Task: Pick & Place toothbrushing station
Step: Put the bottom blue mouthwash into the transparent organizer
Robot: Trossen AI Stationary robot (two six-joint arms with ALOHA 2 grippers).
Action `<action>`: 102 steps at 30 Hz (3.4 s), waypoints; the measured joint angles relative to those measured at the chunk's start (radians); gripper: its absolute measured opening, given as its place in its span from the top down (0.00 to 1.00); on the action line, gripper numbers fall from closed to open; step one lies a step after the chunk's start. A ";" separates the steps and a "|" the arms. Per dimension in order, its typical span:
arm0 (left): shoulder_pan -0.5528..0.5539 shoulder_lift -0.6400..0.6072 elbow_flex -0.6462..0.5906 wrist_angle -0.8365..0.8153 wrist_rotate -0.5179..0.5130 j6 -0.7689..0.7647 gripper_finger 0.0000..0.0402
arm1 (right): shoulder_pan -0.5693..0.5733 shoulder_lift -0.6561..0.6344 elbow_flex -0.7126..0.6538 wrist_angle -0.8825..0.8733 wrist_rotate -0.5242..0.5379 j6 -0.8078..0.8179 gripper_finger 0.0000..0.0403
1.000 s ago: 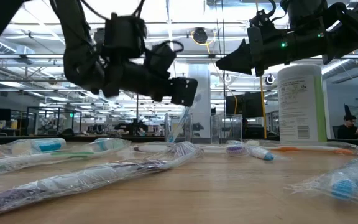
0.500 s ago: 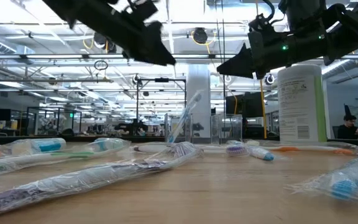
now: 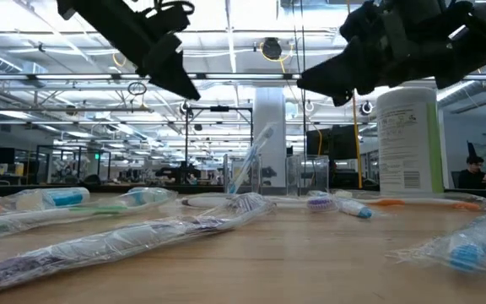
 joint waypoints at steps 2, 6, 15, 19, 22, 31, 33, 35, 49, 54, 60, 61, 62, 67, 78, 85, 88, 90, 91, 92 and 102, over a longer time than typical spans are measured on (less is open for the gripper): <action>-0.001 0.000 0.000 -0.022 0.000 0.005 0.44 | 0.029 -0.007 0.000 -0.008 0.000 0.016 0.72; -0.002 0.000 0.000 -0.034 0.001 0.012 0.44 | 0.138 -0.007 0.006 -0.024 0.007 0.016 0.72; -0.001 0.000 0.000 -0.029 0.002 0.019 0.44 | 0.396 0.033 0.399 -0.620 0.289 -0.017 0.72; -0.001 0.000 0.000 -0.030 0.002 0.010 0.44 | 0.453 0.084 0.528 -0.879 0.301 0.145 0.72; -0.001 0.000 0.000 -0.030 0.002 -0.010 0.44 | 0.497 0.094 0.547 -0.968 0.268 0.252 0.72; -0.002 0.000 0.000 -0.034 0.059 -0.022 0.44 | 0.599 0.090 0.547 -1.122 0.261 0.397 0.72; -0.002 0.000 0.000 -0.035 0.061 -0.018 0.44 | 0.611 0.090 0.547 -1.183 0.261 0.497 0.72; -0.002 0.000 0.000 -0.034 0.061 -0.007 0.44 | 0.620 0.090 0.547 -1.267 0.259 0.637 0.72; 0.039 0.000 0.000 -0.025 0.054 0.039 0.44 | 0.715 0.096 0.363 -1.338 -0.056 1.180 0.52; 0.053 0.000 0.000 -0.022 0.054 0.039 0.44 | 0.737 0.097 0.333 -1.337 -0.051 1.284 0.54; 0.063 0.000 0.000 0.023 0.064 0.043 0.44 | 0.753 0.131 0.333 -1.286 -0.052 1.272 0.55; 0.064 0.000 0.000 0.022 0.080 0.043 0.44 | 0.754 0.139 0.333 -1.273 -0.052 1.263 0.55; 0.064 0.000 0.000 0.021 0.090 0.042 0.44 | 0.756 0.146 0.333 -1.266 -0.053 1.256 0.55; 0.063 0.000 0.000 0.021 0.124 0.046 0.44 | 0.762 0.186 0.332 -1.268 -0.054 1.233 0.54; 0.063 0.000 0.000 0.020 0.131 0.042 0.44 | 0.770 0.259 0.336 -1.257 -0.075 1.182 0.57; 0.063 0.000 0.000 0.019 0.131 0.041 0.44 | 0.770 0.260 0.335 -1.264 -0.075 1.157 0.69; 0.063 0.000 0.000 0.019 0.131 0.040 0.44 | 0.770 0.261 0.334 -1.265 -0.076 1.165 0.75; 0.063 0.000 0.000 0.018 0.131 0.040 0.44 | 0.770 0.261 0.334 -1.264 -0.076 1.162 0.77; 0.063 0.000 0.000 0.017 0.131 0.043 0.44 | 0.770 0.261 0.334 -1.263 -0.077 1.159 0.77; 0.063 0.000 0.000 0.014 0.131 0.050 0.44 | 0.769 0.261 0.333 -1.262 -0.078 1.159 0.77; 0.064 0.000 0.000 0.034 0.132 0.086 0.44 | 0.659 0.165 0.343 -1.157 -0.057 1.026 0.77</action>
